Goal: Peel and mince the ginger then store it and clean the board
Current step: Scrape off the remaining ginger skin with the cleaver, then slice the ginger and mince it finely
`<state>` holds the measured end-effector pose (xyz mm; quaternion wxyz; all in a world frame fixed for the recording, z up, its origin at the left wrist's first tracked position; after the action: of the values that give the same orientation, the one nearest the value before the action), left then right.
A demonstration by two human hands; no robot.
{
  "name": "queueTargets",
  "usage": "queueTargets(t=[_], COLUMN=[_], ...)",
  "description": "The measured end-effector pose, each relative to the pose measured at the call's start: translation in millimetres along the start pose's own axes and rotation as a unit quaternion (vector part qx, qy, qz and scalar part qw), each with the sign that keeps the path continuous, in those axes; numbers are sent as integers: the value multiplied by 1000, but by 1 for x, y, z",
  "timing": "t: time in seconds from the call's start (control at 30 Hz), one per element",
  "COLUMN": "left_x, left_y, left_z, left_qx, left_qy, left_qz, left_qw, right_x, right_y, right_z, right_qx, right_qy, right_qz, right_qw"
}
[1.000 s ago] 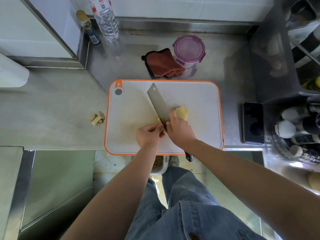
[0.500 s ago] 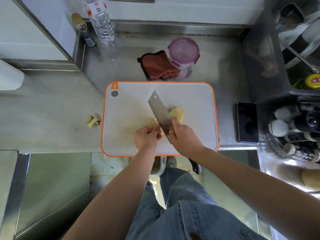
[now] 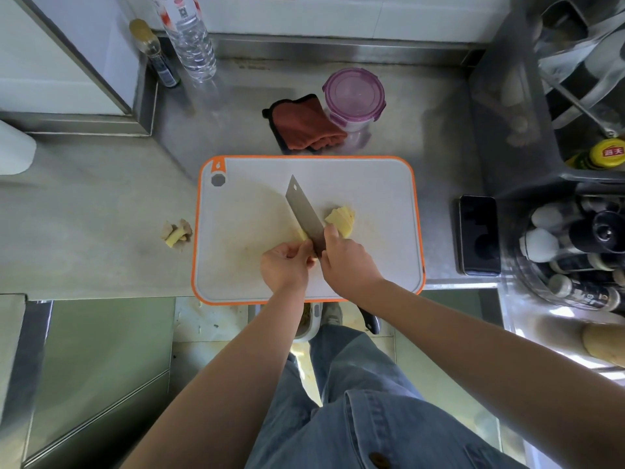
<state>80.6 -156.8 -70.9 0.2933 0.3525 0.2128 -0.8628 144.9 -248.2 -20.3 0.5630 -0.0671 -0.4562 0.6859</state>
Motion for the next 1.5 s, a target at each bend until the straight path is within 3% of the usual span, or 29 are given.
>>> queueTargets(t=[0.3, 0.43, 0.6, 0.83, 1.0, 1.07, 1.2, 1.3, 1.4, 1.5], left_x=[-3, -7, -11, -12, -17, -18, -31, -46, -61, -68], left_y=[-5, -8, -5, 0, 8, 17, 13, 15, 38, 65], left_z=[-2, -4, -4, -2, -8, -14, -17, -11, -6, -10], left_qx=[14, 4, 28, 63, 60, 72, 16, 2, 66, 140], left_qy=[19, 26, 15, 16, 10, 14, 62, 167, 311, 349], left_qz=[-29, -95, -117, -162, -82, -136, -373, -408, -449, -511], left_qw=[999, 995, 993, 985, 995, 988, 926, 897, 835, 773], right_x=[-4, -2, -24, -68, -86, -92, -105, -114, -118, -118], right_y=[11, -2, -38, -49, -41, -42, -46, -49, -51, -51], right_z=[-14, -20, -14, 10, 10, 9, 4, 0, -1, -1], right_qx=[-23, -48, -87, -54, -65, -75, -75, -68, -61, -59], right_qy=[-9, -19, -31, 41, 63, 71, 86, 91, 93, 91], right_qz=[-26, -41, -147, -221, -285, -290, -286, -306, -316, -329], right_qw=[999, 998, 985, 973, 954, 951, 951, 945, 942, 938])
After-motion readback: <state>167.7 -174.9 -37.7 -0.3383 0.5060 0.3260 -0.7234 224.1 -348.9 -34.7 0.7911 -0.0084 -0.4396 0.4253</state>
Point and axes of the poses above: each hand's wrist, its own z-axis away from the middle knuckle, its own y-axis out of the palm, x = y × z, the point moved 5 cm from there along -z, towards the middle knuckle, and after that the axes turned 9 degrees about x, right-handed, at the moved point
